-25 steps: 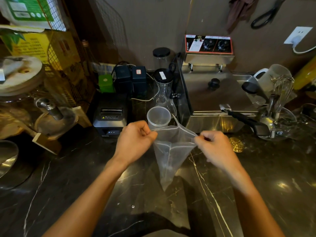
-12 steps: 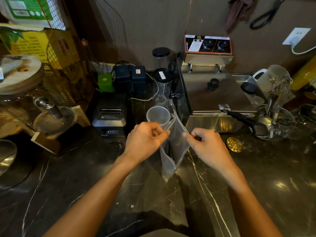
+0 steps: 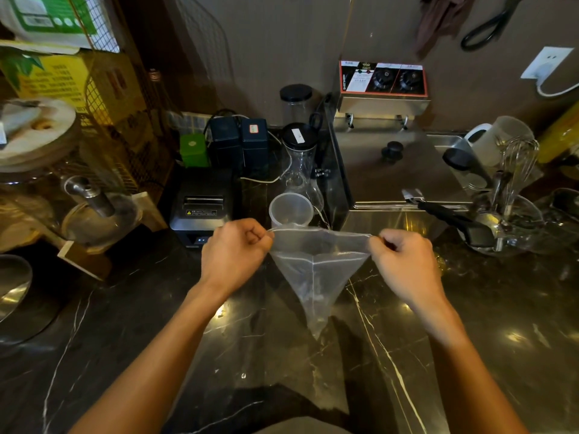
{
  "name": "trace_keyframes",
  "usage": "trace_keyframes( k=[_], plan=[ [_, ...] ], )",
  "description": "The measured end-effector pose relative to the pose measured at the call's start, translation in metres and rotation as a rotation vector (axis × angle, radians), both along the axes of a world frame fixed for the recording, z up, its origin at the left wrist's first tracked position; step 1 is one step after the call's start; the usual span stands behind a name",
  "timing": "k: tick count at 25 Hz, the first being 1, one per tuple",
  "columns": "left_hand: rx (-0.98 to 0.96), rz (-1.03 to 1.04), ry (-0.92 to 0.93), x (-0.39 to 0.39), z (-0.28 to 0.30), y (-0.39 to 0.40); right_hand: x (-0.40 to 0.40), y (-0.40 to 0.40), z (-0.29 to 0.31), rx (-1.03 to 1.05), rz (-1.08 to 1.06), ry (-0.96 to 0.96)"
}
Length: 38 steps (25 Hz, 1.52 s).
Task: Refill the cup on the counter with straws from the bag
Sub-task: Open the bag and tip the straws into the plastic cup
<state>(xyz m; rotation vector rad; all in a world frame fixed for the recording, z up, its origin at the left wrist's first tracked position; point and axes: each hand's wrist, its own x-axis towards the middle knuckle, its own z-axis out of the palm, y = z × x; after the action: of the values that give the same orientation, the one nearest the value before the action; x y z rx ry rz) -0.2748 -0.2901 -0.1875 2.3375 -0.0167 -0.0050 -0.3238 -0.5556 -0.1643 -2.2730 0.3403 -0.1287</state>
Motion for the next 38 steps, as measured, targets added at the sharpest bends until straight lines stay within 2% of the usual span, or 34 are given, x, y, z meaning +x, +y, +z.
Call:
trace_keyframes(
  k=[4, 6, 11, 15, 16, 20, 22, 25, 30, 34, 38],
  plan=[
    [0.052, -0.047, -0.141, -0.013, 0.012, -0.021, -0.002, 0.018, -0.005, 0.062, 0.051, 0.006],
    [0.008, -0.120, -0.225, -0.020, 0.021, -0.037, -0.003, 0.029, -0.010, 0.106, 0.078, 0.025],
    [-0.093, -0.318, 0.095, -0.013, 0.020, -0.060, -0.010, 0.046, -0.022, 0.331, 0.243, 0.123],
    [-0.155, -0.353, 0.107, -0.007, 0.009, -0.059, -0.016, 0.033, -0.035, 0.564, 0.395, 0.301],
    [-0.176, -0.366, 0.105, -0.007, 0.009, -0.057, -0.015, 0.023, -0.043, 0.595, 0.335, 0.312],
    [-0.241, -0.398, 0.082, -0.008, 0.017, -0.048, -0.012, -0.010, -0.094, 0.544, -0.175, 0.348],
    [-0.276, -0.423, 0.067, -0.006, 0.022, -0.045, -0.015, -0.016, -0.121, 0.578, -0.287, 0.439],
    [-0.315, -0.482, 0.058, -0.002, 0.026, -0.040, -0.022, -0.010, -0.143, 0.838, -0.309, 0.512],
    [-0.293, -0.599, 0.001, 0.005, 0.037, -0.029, -0.020, 0.000, -0.150, 1.128, -0.195, 0.440],
    [-0.264, -0.637, -0.093, 0.015, 0.054, -0.021, -0.014, 0.001, -0.142, 1.117, -0.154, 0.417],
    [-0.292, -0.496, -0.236, 0.029, 0.063, -0.013, -0.013, -0.001, -0.132, 1.049, -0.202, 0.276]
  ],
)
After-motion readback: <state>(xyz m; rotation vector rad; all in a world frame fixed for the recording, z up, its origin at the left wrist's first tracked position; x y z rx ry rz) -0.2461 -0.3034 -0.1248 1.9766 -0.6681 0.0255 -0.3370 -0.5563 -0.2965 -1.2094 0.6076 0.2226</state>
